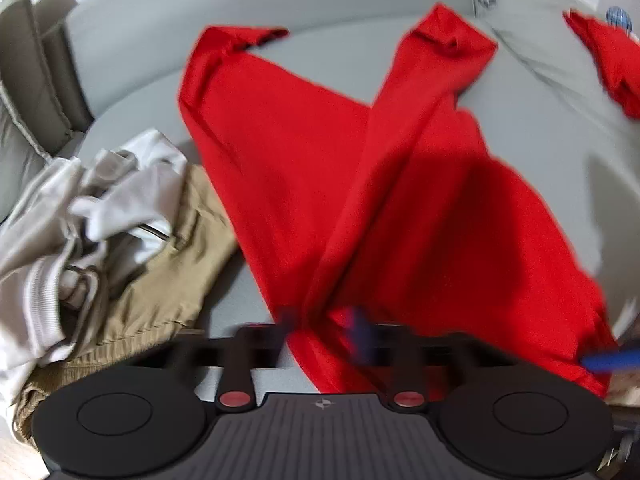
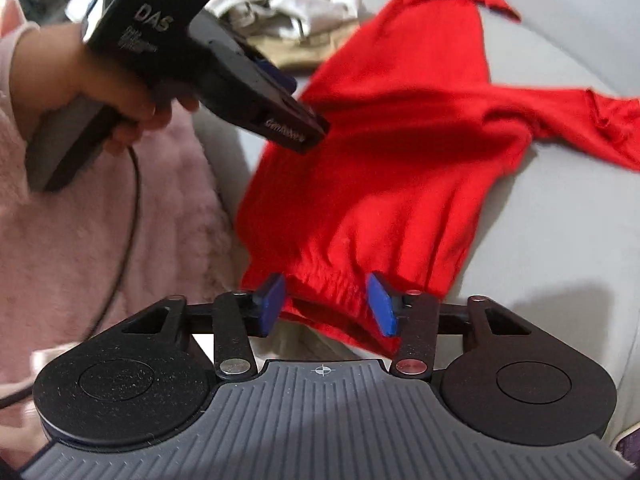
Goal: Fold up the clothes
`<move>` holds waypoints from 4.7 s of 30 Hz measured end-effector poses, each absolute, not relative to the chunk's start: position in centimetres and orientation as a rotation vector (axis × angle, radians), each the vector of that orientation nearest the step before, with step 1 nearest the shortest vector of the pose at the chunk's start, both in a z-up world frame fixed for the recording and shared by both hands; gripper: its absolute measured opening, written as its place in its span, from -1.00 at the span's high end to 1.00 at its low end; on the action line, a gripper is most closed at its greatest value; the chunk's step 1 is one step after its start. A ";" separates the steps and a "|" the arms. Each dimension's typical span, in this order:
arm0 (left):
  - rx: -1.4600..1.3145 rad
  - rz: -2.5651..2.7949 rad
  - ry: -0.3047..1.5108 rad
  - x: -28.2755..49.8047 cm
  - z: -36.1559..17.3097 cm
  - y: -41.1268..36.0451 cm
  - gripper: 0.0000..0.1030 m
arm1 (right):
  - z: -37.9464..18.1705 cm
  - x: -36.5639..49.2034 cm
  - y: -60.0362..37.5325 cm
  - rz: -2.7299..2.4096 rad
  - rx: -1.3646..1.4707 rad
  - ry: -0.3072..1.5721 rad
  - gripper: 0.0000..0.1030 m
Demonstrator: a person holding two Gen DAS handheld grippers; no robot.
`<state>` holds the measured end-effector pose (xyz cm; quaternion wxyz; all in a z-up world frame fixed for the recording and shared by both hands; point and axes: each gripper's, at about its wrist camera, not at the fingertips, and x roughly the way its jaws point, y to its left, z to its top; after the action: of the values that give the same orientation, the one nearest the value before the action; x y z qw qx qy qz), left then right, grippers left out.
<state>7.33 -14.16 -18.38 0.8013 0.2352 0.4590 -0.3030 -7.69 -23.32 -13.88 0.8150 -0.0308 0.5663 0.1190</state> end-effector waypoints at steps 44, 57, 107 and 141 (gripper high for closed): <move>0.551 -0.792 0.864 11.8 -20.2 -18.8 0.25 | -18.9 2.8 -35.8 -0.060 0.738 1.118 0.89; 0.486 -0.789 0.699 12.8 -19.5 -22.1 0.25 | -18.7 4.2 -39.9 -0.202 0.881 0.926 0.22; -0.243 -0.360 0.742 20.1 -19.9 -7.2 0.40 | -12.9 26.4 -26.8 0.137 0.232 0.986 0.09; 0.047 -0.431 1.054 3.5 -19.0 -8.8 -0.30 | -15.3 -1.9 -34.5 0.074 0.495 1.103 -0.10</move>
<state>3.51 -8.84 -19.04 0.8421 0.0222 0.4988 -0.2040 -1.89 -34.53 -15.29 0.8223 0.2324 0.5183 0.0349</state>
